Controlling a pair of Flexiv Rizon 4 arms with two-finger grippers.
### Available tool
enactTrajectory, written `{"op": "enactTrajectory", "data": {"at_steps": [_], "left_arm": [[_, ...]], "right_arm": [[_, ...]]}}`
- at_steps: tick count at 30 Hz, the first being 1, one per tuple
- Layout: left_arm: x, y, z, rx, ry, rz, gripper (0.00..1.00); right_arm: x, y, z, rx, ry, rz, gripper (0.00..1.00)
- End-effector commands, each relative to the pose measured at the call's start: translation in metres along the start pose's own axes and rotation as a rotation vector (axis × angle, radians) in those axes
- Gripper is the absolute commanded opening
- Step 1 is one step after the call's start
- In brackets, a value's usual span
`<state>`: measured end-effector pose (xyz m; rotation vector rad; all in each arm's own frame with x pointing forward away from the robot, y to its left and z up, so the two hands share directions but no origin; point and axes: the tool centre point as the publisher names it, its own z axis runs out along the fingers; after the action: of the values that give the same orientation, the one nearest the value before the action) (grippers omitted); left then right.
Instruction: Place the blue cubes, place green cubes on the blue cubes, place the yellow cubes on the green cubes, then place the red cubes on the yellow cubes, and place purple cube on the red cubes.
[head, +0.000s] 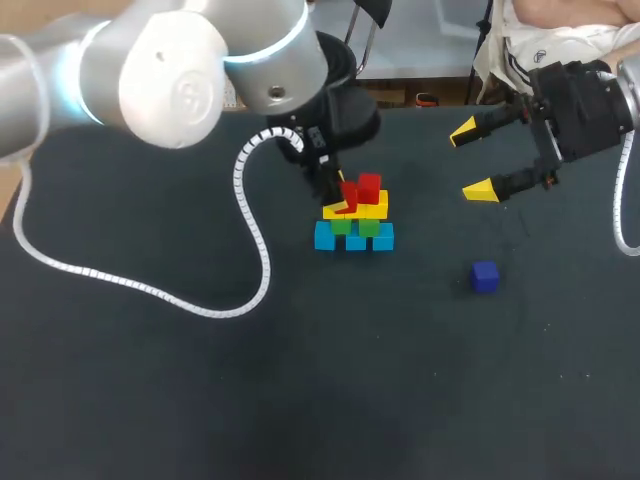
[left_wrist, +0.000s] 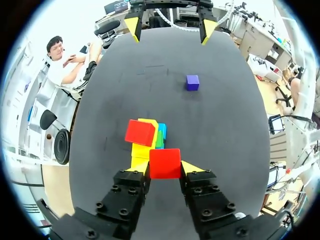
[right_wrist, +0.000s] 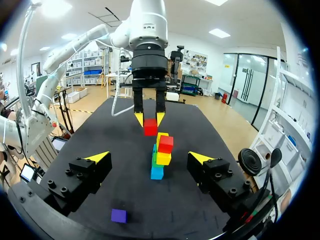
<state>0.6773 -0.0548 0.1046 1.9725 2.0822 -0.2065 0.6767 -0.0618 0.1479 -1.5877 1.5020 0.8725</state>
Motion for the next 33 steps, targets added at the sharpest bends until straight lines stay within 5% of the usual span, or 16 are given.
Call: {"op": "enactTrajectory", "data": {"at_steps": [1,33], "left_arm": [[-0.003,0.005,0.001,0.012,-0.003,0.002,0.00],[0.002,0.035,0.013,0.021,-0.001,0.032,0.00]], "right_arm": [[0.000,0.000,0.000,0.000,-0.001,-0.001,1.00],[0.000,0.000,0.000,0.000,-0.001,-0.001,1.00]]}}
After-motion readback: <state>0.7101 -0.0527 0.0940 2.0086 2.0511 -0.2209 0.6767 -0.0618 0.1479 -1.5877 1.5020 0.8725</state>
